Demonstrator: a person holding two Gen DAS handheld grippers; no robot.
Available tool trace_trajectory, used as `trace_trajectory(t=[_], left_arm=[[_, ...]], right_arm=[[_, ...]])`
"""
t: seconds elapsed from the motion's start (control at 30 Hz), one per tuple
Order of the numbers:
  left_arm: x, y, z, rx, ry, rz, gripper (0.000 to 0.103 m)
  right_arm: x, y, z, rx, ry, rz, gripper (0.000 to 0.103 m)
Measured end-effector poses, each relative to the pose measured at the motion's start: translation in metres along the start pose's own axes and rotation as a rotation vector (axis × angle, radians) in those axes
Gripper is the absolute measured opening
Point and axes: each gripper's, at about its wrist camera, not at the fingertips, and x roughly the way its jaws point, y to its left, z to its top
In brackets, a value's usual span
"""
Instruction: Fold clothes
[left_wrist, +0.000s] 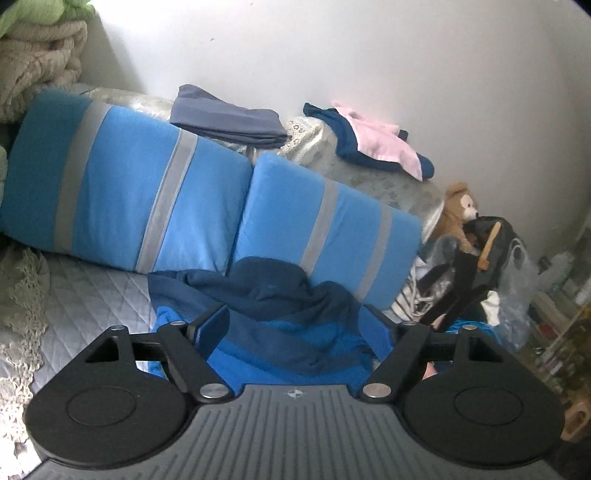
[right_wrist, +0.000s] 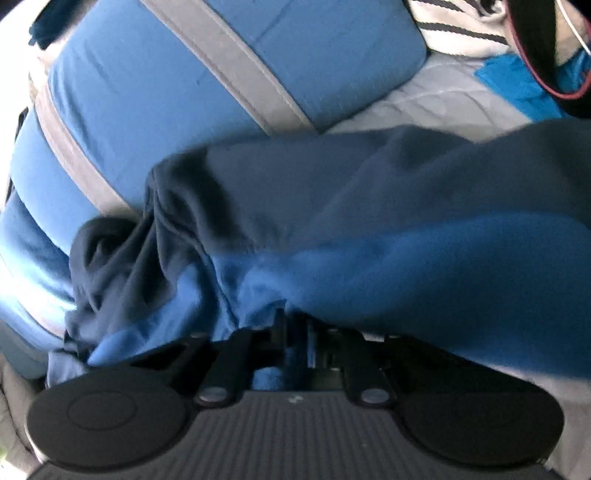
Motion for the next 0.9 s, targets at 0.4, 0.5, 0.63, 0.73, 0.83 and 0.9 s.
trace_trajectory(t=[0.4, 0.5, 0.63, 0.73, 0.83, 0.9], left_arm=[[0.132, 0.011, -0.052, -0.108, 0.008, 0.023, 0.077], [0.16, 0.021, -0.063, -0.166, 0.021, 0.027, 0.077], [0.184, 0.033, -0.079, -0.166, 0.018, 0.054, 0.077], [0.186, 0.038, -0.088, -0.084, 0.033, 0.128, 0.077], [0.18, 0.038, -0.095, -0.02, 0.003, 0.193, 0.077], [0.178, 0.038, -0.095, -0.016, 0.005, 0.202, 0.077]], right_arm=[[0.022, 0.03, 0.016, -0.193, 0.026, -0.117, 0.04], [-0.001, 0.038, 0.009, -0.203, 0.023, -0.098, 0.079], [-0.041, 0.047, -0.009, -0.216, 0.043, 0.057, 0.086], [-0.052, 0.051, -0.024, -0.208, 0.11, 0.158, 0.086], [-0.045, 0.054, -0.038, -0.19, 0.205, 0.181, 0.086], [-0.042, 0.051, -0.046, -0.137, 0.251, 0.159, 0.086]])
